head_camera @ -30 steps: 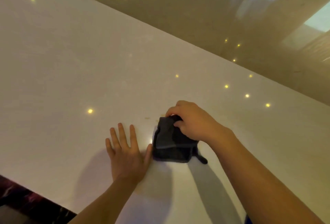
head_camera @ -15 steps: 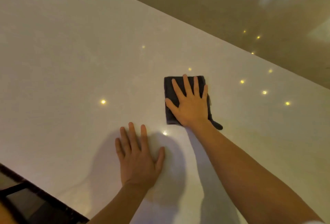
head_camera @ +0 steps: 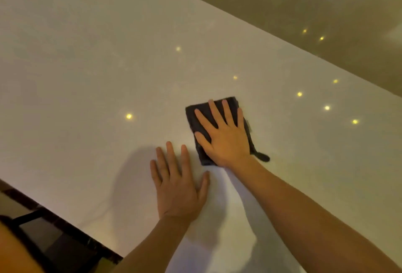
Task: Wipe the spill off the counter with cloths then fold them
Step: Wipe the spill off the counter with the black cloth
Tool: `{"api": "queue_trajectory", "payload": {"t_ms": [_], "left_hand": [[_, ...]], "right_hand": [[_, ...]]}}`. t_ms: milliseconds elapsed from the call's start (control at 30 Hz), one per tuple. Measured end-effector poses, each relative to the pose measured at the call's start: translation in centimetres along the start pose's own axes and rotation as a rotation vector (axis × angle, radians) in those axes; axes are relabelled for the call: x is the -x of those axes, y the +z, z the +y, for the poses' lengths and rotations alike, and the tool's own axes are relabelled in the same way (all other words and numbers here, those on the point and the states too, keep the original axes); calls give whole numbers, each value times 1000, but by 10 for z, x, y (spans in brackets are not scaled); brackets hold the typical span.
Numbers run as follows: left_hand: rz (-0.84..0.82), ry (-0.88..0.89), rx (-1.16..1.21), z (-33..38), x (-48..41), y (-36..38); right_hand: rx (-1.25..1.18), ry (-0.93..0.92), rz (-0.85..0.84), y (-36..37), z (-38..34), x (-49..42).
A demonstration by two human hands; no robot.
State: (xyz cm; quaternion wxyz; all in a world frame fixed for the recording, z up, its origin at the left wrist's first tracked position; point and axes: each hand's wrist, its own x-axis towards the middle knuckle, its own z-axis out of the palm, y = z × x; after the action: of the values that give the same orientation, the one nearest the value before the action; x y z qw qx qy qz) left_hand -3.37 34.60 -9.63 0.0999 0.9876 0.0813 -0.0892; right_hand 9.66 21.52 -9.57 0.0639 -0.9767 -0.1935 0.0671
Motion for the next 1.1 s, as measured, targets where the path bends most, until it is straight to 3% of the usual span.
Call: {"api": "queue_trajectory", "payload": {"t_ms": [133, 367, 500, 567, 633, 700, 833, 967, 1100], "left_hand": [[28, -3, -2, -3, -1, 2], [11, 6, 20, -3, 0, 2], [33, 7, 10, 1, 5, -8], [7, -30, 57, 7, 6, -15], [-27, -72, 190, 29, 14, -24], [-118, -84, 217, 61, 37, -28], [-315, -150, 247, 113, 69, -29], [-421, -216, 629, 144, 61, -53], [-463, -102, 897, 218, 60, -81]], "right_hand": [[39, 7, 15, -6, 1, -43], [-53, 237, -26, 18, 5, 206], [-70, 253, -180, -2, -1, 217], [-208, 432, -149, -18, 6, 219], [-363, 803, -35, -28, 15, 226], [-545, 1024, -34, -35, 20, 234], [-955, 1058, -51, -48, 29, 229], [-1467, 989, -25, -73, 64, 239], [-1773, 982, 112, -107, 142, 293]]}}
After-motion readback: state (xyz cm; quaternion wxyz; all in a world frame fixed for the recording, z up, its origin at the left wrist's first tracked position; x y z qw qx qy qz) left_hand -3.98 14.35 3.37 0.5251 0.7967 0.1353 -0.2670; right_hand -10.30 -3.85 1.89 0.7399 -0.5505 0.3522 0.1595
